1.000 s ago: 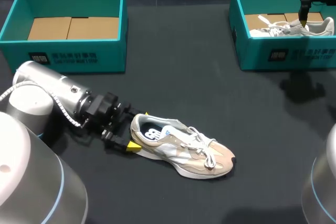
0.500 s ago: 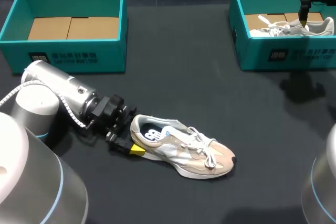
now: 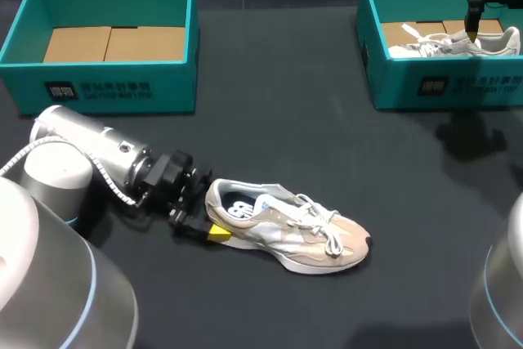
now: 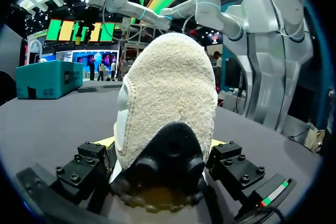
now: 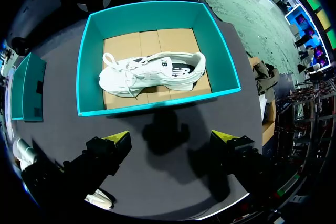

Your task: Take the shoe out of the shoebox, open the shoe tongue, remove and reinsert the insole, then place the shoe into the shoebox

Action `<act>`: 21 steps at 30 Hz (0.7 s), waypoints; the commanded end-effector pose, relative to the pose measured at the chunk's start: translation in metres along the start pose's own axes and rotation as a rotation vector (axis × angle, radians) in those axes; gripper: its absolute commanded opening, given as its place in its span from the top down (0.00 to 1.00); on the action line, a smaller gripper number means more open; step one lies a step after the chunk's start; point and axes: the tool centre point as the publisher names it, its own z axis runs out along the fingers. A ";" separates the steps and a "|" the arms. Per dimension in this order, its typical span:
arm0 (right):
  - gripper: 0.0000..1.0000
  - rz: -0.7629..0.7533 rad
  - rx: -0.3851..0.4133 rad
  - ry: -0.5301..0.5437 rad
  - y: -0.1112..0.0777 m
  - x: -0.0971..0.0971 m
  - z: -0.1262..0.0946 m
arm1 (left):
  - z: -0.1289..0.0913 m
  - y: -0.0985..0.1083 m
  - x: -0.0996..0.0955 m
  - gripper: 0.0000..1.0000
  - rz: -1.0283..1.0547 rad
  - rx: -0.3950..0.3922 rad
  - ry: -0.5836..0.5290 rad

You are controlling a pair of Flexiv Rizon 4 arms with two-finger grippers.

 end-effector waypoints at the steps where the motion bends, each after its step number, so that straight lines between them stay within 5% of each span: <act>1: 0.00 0.000 -0.001 0.000 0.000 0.000 0.000 | 0.014 -0.003 0.003 1.00 -0.006 0.006 -0.077; 9: 0.00 0.000 -0.001 0.000 0.000 0.000 0.000 | 0.018 -0.008 -0.010 1.00 -0.053 0.023 -0.219; 21: 0.00 0.000 -0.001 0.000 0.000 0.000 0.000 | 0.007 0.001 -0.013 1.00 -0.070 0.022 -0.249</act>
